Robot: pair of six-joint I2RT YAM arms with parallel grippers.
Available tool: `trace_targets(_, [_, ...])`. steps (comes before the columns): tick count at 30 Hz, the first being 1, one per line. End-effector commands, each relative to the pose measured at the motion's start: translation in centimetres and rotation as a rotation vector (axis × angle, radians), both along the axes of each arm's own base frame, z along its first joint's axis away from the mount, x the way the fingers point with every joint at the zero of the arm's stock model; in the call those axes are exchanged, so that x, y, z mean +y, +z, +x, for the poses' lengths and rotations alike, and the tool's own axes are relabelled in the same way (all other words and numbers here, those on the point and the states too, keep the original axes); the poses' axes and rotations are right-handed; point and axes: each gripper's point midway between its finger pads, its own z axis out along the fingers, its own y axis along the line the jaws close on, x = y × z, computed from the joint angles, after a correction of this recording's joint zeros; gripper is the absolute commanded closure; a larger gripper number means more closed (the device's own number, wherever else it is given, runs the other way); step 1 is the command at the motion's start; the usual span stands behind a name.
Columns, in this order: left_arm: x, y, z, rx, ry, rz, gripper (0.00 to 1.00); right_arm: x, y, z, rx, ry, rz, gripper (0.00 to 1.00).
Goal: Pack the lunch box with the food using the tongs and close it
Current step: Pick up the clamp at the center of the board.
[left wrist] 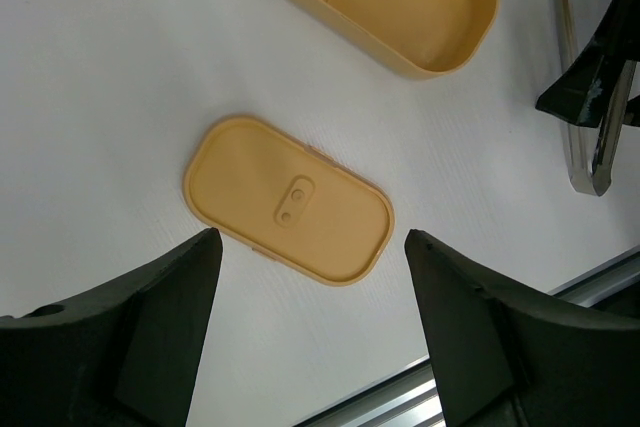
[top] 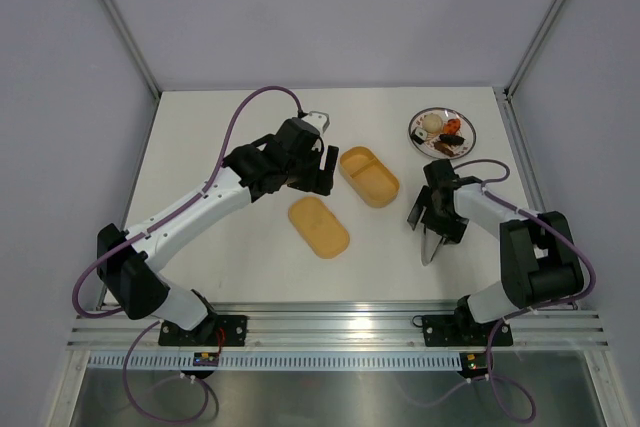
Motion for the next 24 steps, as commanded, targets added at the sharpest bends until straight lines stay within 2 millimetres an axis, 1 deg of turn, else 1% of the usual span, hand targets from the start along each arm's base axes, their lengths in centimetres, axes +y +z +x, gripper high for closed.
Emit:
trace_targets(1, [-0.6,1.0,0.6,-0.030,0.003,-0.045,0.21,0.8,0.6,3.8,-0.082,0.090,-0.007,0.09])
trace_targets(3, [-0.5,0.9,0.6,-0.029,0.002,-0.040,0.21,0.8,0.6,4.5,-0.093,0.116,-0.015,0.11])
trace_targets(4, [-0.5,0.8,0.7,-0.030,0.004,-0.037,0.21,1.0,1.1,5.2,-0.111,0.126,-0.017,0.12])
trace_targets(6, [-0.4,0.8,0.7,-0.031,0.002,-0.033,0.21,0.6,1.0,5.5,-0.099,0.136,-0.049,0.12])
trace_targets(7, [-0.4,0.9,0.7,-0.032,0.002,-0.034,0.21,0.7,1.3,6.0,-0.100,0.141,-0.047,0.12])
trace_targets(10, [-0.6,0.7,0.7,-0.030,-0.002,-0.035,0.21,1.4,1.2,6.6,-0.109,0.169,-0.019,0.16])
trace_targets(11, [-0.6,0.6,0.7,-0.028,-0.002,-0.032,0.21,1.6,1.2,6.7,-0.110,0.176,-0.012,0.22])
trace_targets(15, [-0.5,0.5,0.7,-0.025,-0.003,-0.028,0.21,1.9,1.4,6.7,-0.115,0.190,-0.014,0.38])
trace_targets(17, [-0.5,0.5,0.7,-0.025,-0.004,-0.024,0.21,1.8,1.5,6.5,-0.107,0.203,-0.025,0.41])
trace_targets(18, [-0.5,0.5,0.7,-0.025,-0.005,-0.023,0.21,1.8,1.8,6.5,-0.113,0.209,-0.027,0.44])
trace_targets(19, [-0.5,0.5,0.7,-0.025,-0.005,-0.023,0.21,1.7,1.9,6.3,-0.106,0.215,-0.030,0.45])
trace_targets(23, [-0.7,0.4,0.8,-0.022,-0.008,-0.028,0.21,3.0,2.6,5.8,-0.095,0.317,-0.002,0.45])
trace_targets(24, [-0.8,0.3,0.8,-0.019,-0.009,-0.030,0.21,3.8,2.8,5.8,-0.095,0.353,0.003,0.45])
